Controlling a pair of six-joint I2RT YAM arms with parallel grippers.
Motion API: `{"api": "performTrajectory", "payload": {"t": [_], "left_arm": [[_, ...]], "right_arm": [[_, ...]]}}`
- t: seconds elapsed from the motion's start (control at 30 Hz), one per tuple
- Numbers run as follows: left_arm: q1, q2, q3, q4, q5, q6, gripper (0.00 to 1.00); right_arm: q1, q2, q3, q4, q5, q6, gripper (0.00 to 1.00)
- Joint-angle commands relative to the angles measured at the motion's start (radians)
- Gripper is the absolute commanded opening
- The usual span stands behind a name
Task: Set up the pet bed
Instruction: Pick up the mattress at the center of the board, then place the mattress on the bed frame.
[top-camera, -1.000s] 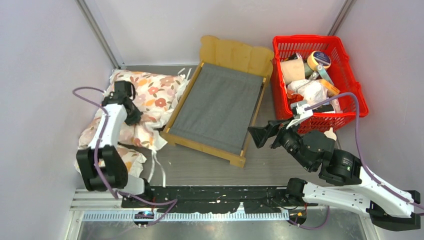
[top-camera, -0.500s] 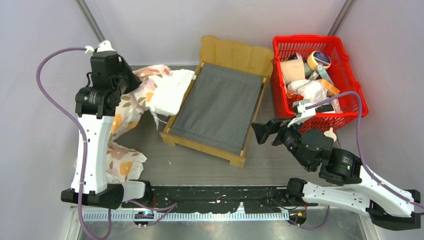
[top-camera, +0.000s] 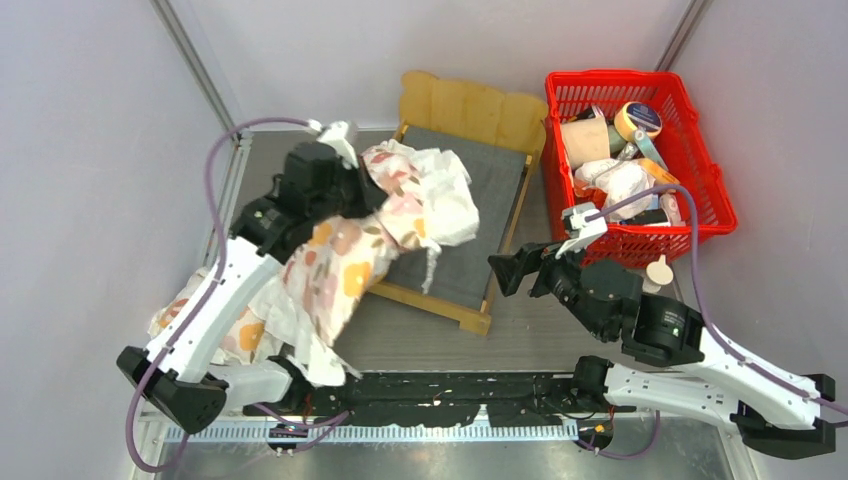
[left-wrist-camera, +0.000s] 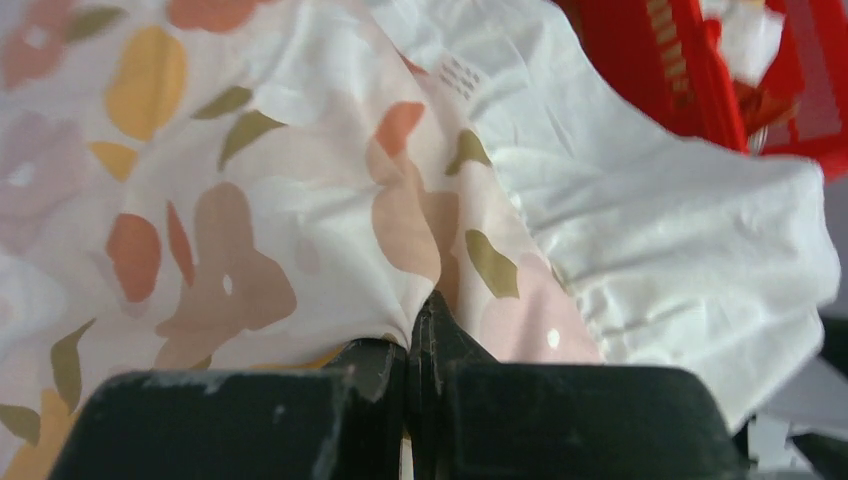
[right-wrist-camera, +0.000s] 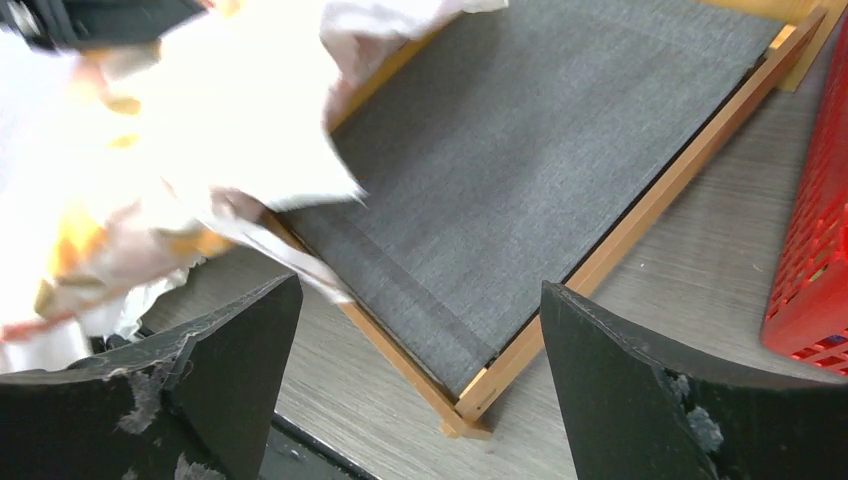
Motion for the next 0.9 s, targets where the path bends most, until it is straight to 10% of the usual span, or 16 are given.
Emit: {"api": "performTrajectory", "payload": {"t": [0.0, 0.3, 0.5, 0.87], "left_arm": [[-0.174, -0.079, -0.196, 0.260, 0.101, 0.076, 0.00], [-0.384, -0.339, -0.699, 0.462, -0.035, 0.089, 0.00], [-0.387, -0.453, -0.850, 0.529, 0.001, 0.094, 0.00], [-0.387, -0.497, -0.913, 0.553, 0.038, 0.130, 0.00]], "right_arm": [[0.003, 0.028, -0.004, 0.003, -0.002, 0.039, 0.95], [-0.028, 0.183, 0.104, 0.077, 0.127, 0.058, 0.99], [-0.281, 0.553, 0.209, 0.258, -0.382, 0.025, 0.95], [-0.374, 1.140, 0.581, 0.291, -0.641, -0.028, 0.95]]}}
